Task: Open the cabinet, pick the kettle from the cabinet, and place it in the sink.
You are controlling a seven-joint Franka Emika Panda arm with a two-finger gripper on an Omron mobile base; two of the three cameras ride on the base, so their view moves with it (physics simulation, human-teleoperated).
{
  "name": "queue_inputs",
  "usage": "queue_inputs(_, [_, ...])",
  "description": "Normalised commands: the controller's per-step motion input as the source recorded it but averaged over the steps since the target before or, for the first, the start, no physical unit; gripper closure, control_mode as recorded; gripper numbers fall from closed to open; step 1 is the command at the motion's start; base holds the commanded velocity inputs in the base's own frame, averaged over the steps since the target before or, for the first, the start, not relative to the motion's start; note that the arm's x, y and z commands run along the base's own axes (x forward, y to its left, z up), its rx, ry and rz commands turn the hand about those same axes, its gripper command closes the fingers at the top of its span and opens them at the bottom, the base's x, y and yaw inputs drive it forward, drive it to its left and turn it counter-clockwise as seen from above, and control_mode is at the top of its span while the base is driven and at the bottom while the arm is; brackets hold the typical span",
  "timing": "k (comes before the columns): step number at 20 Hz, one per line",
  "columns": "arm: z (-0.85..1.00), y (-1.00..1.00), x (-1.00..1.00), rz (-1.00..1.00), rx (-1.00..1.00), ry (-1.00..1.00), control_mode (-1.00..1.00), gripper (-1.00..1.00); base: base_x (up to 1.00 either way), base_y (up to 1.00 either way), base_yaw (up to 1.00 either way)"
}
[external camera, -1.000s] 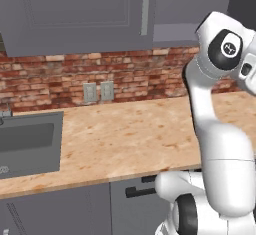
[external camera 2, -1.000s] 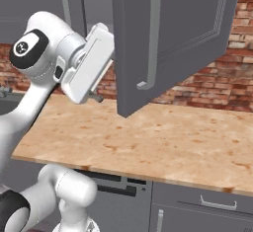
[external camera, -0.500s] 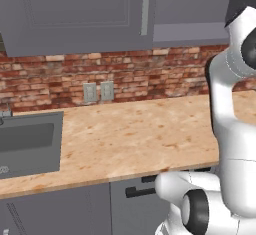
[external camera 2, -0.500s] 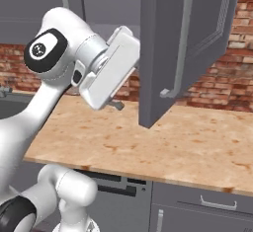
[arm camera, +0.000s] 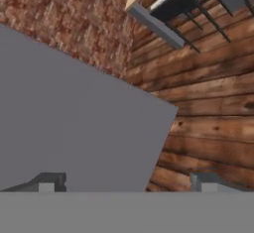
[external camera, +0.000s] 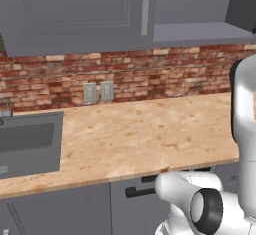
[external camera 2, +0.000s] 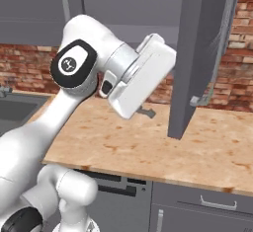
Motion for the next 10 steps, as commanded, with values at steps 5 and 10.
queue_inputs(5, [-0.12,-0.48,0.12,0.3,0.0,-0.01,-1.0,-1.0,0.0,0.0,0.0])
queue_inputs(10, [-0.01,-0.42,0.0,0.32,0.0,-0.02,-1.0,-1.0,0.0,0.0,0.0])
